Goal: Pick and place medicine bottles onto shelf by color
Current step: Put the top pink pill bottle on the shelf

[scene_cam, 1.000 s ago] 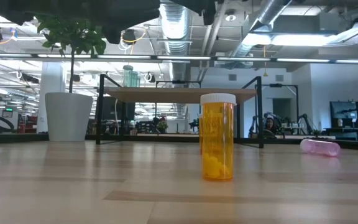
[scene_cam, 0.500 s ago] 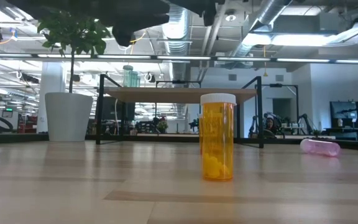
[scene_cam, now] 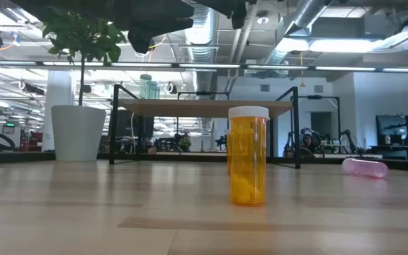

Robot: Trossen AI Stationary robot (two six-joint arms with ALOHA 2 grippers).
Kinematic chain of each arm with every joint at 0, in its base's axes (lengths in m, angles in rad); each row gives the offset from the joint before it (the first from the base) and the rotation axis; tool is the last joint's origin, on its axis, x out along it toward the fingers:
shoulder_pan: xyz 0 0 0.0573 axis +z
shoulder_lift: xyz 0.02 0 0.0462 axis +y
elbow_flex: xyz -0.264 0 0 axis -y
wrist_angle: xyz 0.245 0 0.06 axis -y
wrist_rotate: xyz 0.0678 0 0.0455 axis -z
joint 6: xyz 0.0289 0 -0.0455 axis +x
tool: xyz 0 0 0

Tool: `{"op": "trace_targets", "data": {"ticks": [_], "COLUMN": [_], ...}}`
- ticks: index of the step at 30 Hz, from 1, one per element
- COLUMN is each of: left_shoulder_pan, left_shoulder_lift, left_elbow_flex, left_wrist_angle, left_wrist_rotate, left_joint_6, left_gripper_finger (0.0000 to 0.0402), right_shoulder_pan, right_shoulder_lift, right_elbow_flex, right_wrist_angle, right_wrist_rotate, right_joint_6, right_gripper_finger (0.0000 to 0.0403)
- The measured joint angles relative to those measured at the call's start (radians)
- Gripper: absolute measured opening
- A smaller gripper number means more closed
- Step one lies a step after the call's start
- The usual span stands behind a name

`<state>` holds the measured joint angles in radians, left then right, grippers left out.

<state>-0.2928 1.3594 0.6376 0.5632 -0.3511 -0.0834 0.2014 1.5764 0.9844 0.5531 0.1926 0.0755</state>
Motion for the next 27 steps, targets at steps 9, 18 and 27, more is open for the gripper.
{"op": "trace_targets", "data": {"ticks": [9, 18, 27], "left_shoulder_pan": [-0.001, -0.001, 0.0], "left_shoulder_lift": [0.0, 0.0, 0.001], "left_elbow_flex": [0.0, 0.0, 0.0], "left_wrist_angle": [0.001, 0.003, 0.0], "left_wrist_rotate": [0.0, 0.015, 0.015], "left_joint_6": [0.0, -0.014, -0.016], "left_gripper_finger": [0.0087, 0.0087, 0.0087], "right_shoulder_pan": [0.0, 0.0, 0.0], "right_shoulder_lift": [0.0, 0.0, -0.001], "right_elbow_flex": [0.0, 0.0, 0.0], "right_wrist_angle": [0.013, 0.015, 0.004], "right_wrist_rotate": [-0.031, -0.034, -0.034], "right_joint_6": [0.02, 0.029, 0.03], "right_gripper_finger": [0.0208, 0.0154, 0.0141]}}
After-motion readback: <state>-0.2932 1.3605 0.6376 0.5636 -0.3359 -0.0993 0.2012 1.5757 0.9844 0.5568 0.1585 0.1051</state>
